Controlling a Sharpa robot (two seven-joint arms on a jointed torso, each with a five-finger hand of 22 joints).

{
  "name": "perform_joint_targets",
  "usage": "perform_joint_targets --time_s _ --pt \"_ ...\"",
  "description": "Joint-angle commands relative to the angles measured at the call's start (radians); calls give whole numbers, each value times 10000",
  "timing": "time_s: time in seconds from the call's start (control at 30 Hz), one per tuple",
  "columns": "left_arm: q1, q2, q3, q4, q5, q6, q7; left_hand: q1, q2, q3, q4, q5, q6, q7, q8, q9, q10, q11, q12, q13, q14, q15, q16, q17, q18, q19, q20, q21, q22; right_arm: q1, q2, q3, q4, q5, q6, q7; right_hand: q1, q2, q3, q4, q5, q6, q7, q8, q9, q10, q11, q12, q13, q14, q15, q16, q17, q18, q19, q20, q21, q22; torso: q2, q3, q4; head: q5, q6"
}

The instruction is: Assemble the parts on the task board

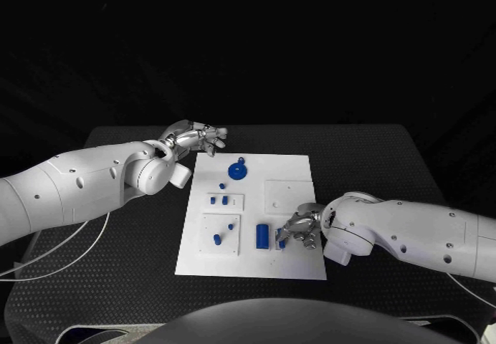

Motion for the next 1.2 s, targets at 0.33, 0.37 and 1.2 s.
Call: perform_joint_targets --time_s 0.33,0.37,1.2 --pt "22 8 8 33 -47 146 55 40 -61 13 58 -47 -53 25 -38 13 -89 2 -31 -10 -74 -17 -64 13 133 -66 -380 -36 185 -28 95 -4 60 34 371 117 -20 -83 -25 77 -45 16 16 -37 -17 -25 1 -32 20 -39 -53 -38 -10 204 -9 -17 33 -18 -1 1 -11 20 1" --pt "23 7 8 33 -47 150 55 40 -61 13 58 -47 -53 25 -38 13 -89 2 -31 -11 -74 -17 -64 14 133 -66 -381 -36 185 -30 101 -4 70 34 383 127 -24 -89 -32 80 -44 16 15 -37 -17 -28 1 -32 21 -41 -53 -39 -10 204 -11 -17 32 -18 -2 1 -9 18 1" --pt "45 -9 8 38 -51 143 40 45 -63 7 75 -49 -57 26 -40 15 -94 2 -30 -11 -74 -16 -63 16 133 -67 -380 -35 185 -34 124 -4 79 -211 269 267 -81 -619 -121 333 -341 -191 73 -157 -74 -139 62 -65 46 -134 -15 -73 -10 204 -94 -26 -8 -52 -3 3 -8 66 1"
